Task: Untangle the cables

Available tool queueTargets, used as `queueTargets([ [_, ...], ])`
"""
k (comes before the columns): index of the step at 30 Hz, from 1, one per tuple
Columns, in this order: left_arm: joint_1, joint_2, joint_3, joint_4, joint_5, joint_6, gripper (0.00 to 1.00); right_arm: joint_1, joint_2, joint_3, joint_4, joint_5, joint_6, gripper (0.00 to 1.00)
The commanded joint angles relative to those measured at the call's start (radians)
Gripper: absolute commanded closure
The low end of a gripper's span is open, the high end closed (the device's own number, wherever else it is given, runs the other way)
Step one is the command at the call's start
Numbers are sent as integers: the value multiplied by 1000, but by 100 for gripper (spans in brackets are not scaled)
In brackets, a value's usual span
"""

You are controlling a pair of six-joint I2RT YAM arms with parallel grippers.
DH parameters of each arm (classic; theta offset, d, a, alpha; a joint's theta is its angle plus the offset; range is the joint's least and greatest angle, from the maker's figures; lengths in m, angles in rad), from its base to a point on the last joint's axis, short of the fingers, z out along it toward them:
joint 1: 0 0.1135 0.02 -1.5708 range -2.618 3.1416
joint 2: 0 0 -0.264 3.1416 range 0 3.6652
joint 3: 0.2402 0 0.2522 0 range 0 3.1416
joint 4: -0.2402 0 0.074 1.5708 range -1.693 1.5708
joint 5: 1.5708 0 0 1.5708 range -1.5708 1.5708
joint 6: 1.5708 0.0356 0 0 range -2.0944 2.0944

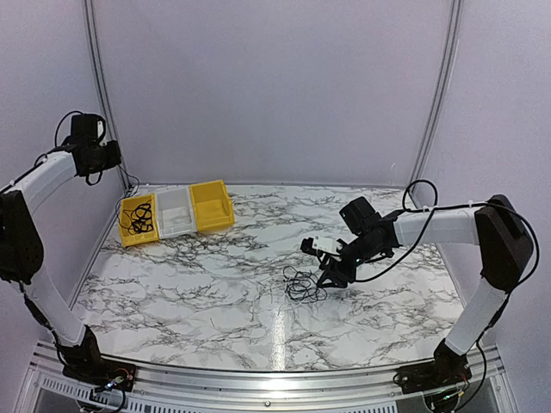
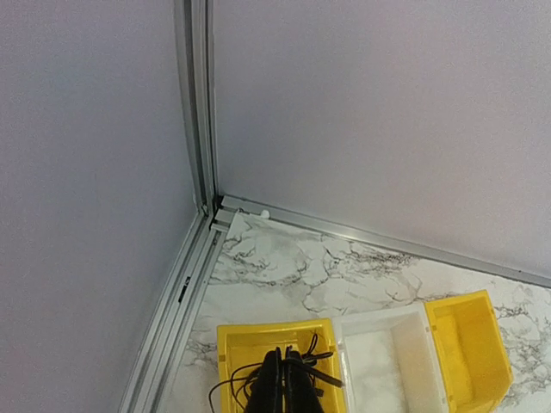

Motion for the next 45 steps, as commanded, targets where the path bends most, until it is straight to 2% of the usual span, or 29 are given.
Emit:
queueTargets([
  [1, 3, -15, -120, 90, 38, -34, 100, -8, 18, 33, -20, -2, -13, 38],
  [16, -41, 1, -282, 126, -1, -46, 100, -8, 44, 42, -42, -3, -26, 38],
  [32, -69, 127, -317, 107, -67, -19, 100, -8, 69, 50, -60, 3, -34, 38],
  [34, -104, 137, -320, 106, -62, -16, 100, -8, 72, 52, -65, 2, -35, 38],
  [45, -127, 192, -287, 66, -111, -34, 100, -8, 71, 57, -76, 3, -37, 38],
])
